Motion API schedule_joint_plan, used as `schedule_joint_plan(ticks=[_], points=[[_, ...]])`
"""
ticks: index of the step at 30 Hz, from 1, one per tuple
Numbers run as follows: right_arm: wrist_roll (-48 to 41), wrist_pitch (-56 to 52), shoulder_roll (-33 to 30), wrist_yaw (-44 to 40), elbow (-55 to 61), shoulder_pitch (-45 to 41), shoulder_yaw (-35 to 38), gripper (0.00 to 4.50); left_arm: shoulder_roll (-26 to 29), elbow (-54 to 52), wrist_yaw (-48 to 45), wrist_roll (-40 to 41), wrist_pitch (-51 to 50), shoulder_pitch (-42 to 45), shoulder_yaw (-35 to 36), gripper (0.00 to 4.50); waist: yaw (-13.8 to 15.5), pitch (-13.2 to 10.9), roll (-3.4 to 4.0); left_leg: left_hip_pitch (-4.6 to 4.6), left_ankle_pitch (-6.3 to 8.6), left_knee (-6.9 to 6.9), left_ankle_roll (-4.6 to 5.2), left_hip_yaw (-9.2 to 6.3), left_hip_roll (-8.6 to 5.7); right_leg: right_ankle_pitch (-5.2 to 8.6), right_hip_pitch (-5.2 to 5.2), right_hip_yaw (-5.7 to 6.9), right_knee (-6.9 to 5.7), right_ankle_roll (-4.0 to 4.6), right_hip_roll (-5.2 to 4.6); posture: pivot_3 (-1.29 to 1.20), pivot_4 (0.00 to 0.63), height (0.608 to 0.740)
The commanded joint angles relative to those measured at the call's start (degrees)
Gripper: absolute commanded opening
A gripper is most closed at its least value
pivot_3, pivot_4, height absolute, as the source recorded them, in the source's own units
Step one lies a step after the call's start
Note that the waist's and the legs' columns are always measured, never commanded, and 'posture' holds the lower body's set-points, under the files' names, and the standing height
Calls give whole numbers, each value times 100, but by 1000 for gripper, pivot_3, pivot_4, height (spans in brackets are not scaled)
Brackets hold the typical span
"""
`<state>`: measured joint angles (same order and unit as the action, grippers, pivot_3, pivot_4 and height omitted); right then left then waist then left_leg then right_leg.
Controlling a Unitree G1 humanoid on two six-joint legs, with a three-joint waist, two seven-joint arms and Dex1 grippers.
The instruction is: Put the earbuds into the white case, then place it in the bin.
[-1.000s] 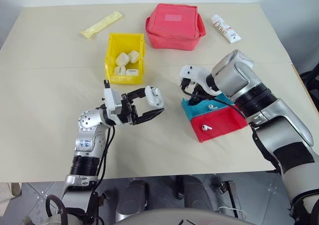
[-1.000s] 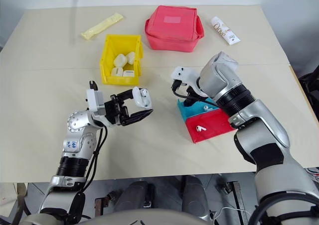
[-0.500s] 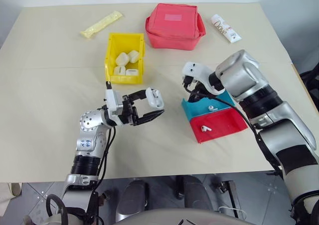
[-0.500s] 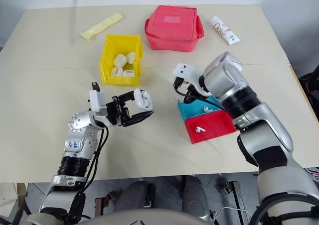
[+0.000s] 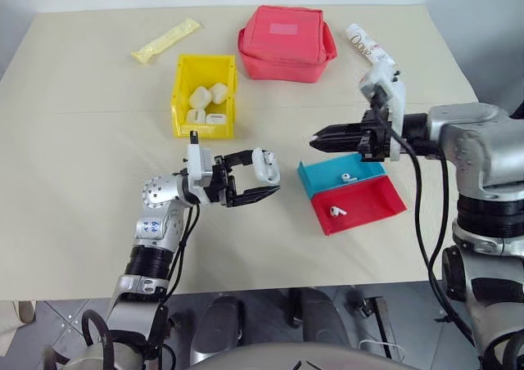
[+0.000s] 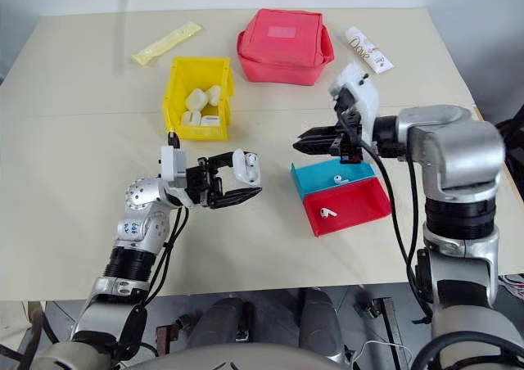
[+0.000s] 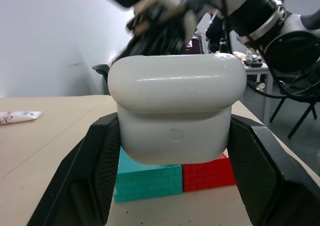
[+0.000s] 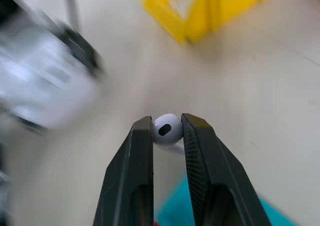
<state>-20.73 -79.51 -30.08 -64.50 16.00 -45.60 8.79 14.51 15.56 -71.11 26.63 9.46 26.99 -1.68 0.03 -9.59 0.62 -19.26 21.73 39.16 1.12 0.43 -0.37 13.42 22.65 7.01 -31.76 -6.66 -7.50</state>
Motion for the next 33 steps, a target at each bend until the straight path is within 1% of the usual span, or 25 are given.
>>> schedule_joint_plan(ticks=[1,3,6,11,16,20,26,29,33], points=[[-703,-1163,566,435,863,12,895,470,-104,156,-155,23,109,257,-55,2794,0,0,1,0,0,0,0,0,0,0,1,-2,-1,0,-2,0,150,740],[-1050,-1299,809,730,1035,88,1152,470,-155,259,-206,2,153,336,-57,2794,9,0,1,-2,0,0,0,-2,0,0,3,-4,-1,0,-3,0,150,740],[-1587,-1299,997,1192,1205,221,1366,470,-207,383,-292,-9,205,426,-83,2794,13,0,1,-3,1,0,1,-3,-6,0,3,-11,-2,0,-1,0,150,740],[-2621,-1299,1460,2235,1463,744,1668,470,-398,520,-440,11,230,599,-160,2794,6,0,1,-2,0,-4,3,-2,-8,0,3,-11,-2,0,1,0,150,740],[-3755,-1299,1747,3287,1523,998,1839,470,-481,608,-488,-19,288,668,-151,2794,-4,1,0,-1,-3,-5,7,7,-8,0,5,-12,-5,0,3,0,150,740],[-4585,-1299,1830,4115,1462,1128,1932,470,-520,662,-500,-10,329,704,-137,2794,1,1,1,0,-2,-5,9,6,-6,0,5,-12,-4,0,4,0,150,740],[-5649,-1212,1671,5129,1338,1304,1940,470,-547,666,-491,17,317,705,-132,2794,5,1,1,-2,-2,-5,14,4,-7,0,5,-22,-4,1,2,0,150,740],[-6236,-921,1340,5579,1247,1512,1772,470,-554,632,-483,59,262,700,-114,2794,9,1,0,-4,-1,-5,18,4,-7,0,5,-33,-3,1,0,0,150,740],[-6940,-371,746,6062,1117,1817,1390,470,-562,556,-502,171,127,691,-68,2794,6,1,0,-4,2,-5,25,6,-7,1,4,-37,1,1,1,0,150,740]])
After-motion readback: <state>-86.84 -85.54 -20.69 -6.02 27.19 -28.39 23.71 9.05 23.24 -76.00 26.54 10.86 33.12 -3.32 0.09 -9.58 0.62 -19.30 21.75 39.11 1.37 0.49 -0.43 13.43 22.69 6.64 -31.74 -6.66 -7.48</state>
